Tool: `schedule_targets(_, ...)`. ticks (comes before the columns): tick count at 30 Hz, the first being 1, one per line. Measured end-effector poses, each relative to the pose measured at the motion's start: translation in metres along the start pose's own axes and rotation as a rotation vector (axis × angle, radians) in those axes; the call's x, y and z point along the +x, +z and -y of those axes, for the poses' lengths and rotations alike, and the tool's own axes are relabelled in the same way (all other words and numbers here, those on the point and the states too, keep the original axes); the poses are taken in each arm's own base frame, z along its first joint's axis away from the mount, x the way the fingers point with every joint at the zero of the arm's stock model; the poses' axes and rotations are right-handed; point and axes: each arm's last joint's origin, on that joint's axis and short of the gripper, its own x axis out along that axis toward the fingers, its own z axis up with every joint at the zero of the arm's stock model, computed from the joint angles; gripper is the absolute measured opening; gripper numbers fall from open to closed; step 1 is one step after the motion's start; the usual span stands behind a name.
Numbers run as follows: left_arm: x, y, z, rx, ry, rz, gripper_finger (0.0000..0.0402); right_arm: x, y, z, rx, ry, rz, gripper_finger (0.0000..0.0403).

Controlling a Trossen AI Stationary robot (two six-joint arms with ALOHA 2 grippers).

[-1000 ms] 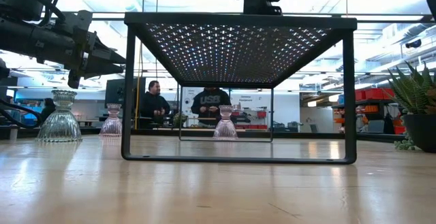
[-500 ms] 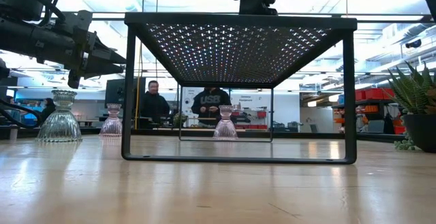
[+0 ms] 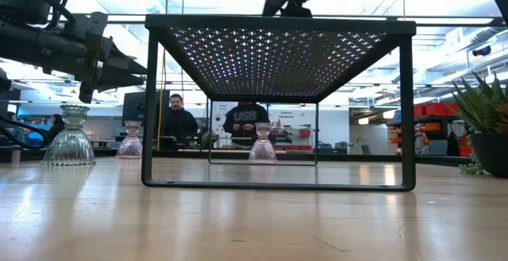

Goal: Pick & Place candle stick holders
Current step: Put the right pink candle holder on the shelf

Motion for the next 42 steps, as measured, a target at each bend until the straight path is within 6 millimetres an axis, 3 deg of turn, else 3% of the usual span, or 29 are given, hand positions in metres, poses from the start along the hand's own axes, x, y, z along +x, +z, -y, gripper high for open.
schedule_targets(14,0.0,0.0,0.0,0.0,0.0,0.0,0.0142,-0.006,0.02,0.049,0.137,-0.048,0.143,0.0261)
schedule_targets(17,0.0,0.0,0.0,0.0,0.0,0.0,0.0142,0.004,0.023,0.056,0.149,-0.055,0.131,0.0261)
schedule_targets(25,0.0,0.001,0.0,-0.005,-0.003,0.005,0.0142,0.058,0.022,0.073,0.163,-0.052,-0.012,0.0261)
schedule_targets(31,0.0,0.001,0.0,-0.005,-0.003,0.005,0.0142,0.079,0.019,0.081,0.161,-0.062,-0.072,0.0261)
schedule_targets(42,0.0,0.001,0.0,-0.003,-0.003,0.005,0.0142,0.079,0.018,0.094,0.173,-0.128,-0.08,0.0261)
